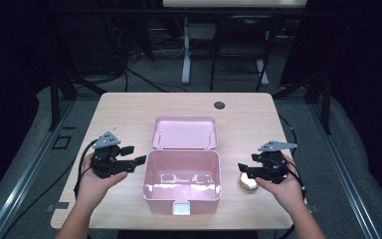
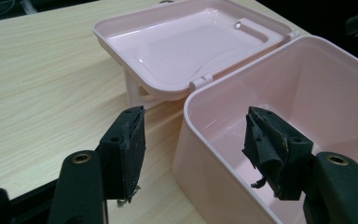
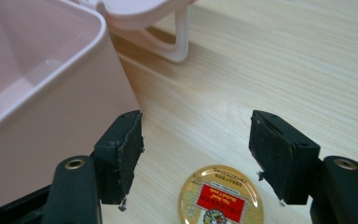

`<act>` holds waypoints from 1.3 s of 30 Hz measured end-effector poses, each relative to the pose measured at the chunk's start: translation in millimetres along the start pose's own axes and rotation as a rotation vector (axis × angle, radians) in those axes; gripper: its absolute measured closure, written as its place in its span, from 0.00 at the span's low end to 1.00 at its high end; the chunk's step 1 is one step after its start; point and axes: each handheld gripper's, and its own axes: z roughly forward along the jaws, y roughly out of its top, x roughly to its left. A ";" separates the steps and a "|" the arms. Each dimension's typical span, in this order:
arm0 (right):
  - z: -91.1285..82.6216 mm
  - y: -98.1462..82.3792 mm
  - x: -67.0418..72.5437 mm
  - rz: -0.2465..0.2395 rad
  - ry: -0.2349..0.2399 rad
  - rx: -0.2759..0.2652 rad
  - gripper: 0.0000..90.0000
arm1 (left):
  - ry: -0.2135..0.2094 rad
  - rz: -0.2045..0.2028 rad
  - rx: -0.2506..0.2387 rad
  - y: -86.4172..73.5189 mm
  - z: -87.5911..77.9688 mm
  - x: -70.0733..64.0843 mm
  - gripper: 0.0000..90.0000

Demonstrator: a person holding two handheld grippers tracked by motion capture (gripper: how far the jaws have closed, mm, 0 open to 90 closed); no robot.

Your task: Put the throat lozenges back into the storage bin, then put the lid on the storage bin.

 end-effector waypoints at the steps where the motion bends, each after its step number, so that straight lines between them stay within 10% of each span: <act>1: 2.2 2.5 -1.9 -0.011 -0.012 0.023 0.37 | -0.002 -0.001 0.001 0.1 -0.6 0.2 0.42; 16: 22.5 19.8 -11.0 -0.093 -0.047 0.284 0.26 | -0.025 -0.023 -0.018 3.2 -10.2 2.5 0.43; 39: 43.0 29.7 -13.7 -0.095 -0.052 0.488 0.22 | -0.037 -0.031 -0.004 2.8 -11.8 5.1 0.43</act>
